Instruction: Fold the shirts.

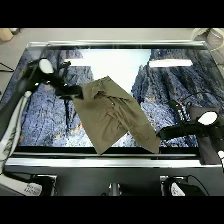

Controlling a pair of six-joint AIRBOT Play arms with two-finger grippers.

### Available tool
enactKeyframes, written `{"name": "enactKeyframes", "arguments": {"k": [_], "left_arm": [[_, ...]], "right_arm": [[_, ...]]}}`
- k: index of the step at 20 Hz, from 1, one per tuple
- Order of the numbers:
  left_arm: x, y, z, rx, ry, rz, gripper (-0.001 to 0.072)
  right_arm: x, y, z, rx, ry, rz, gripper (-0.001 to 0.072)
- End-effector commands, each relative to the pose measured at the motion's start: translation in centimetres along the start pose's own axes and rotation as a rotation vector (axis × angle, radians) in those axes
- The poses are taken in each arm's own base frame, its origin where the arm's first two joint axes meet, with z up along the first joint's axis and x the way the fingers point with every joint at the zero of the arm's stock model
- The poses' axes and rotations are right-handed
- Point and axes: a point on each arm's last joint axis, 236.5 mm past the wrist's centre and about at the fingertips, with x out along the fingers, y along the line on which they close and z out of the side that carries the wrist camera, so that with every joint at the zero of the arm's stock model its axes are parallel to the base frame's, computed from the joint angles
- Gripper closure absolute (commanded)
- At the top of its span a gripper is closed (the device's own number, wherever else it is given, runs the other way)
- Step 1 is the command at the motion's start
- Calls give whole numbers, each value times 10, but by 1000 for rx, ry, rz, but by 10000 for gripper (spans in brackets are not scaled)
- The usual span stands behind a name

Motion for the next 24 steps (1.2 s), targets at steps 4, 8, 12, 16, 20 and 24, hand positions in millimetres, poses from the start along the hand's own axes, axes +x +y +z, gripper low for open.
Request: {"name": "enactKeyframes", "arguments": {"k": [4, 8, 12, 16, 20, 24], "left_arm": [[51, -21, -147, -174, 127, -195, -13], [103, -54, -192, -278, 155, -299, -13], [127, -89, -189, -289, 106, -347, -13], [145, -97, -185, -323, 94, -349, -13], [146, -101, -169, -377, 39, -375, 190], [135, -110, -151, -241, -30, -398, 681]], "right_arm": [[1, -8, 9, -7, -38, -32, 696], [1, -8, 10, -6, -42, -34, 696], [1, -7, 8, -6, -34, -28, 696], [1, -7, 8, -6, -34, -27, 696], [1, -5, 10, -2, -42, -19, 696], [-4, 7, 31, 10, -126, 25, 695]]}}
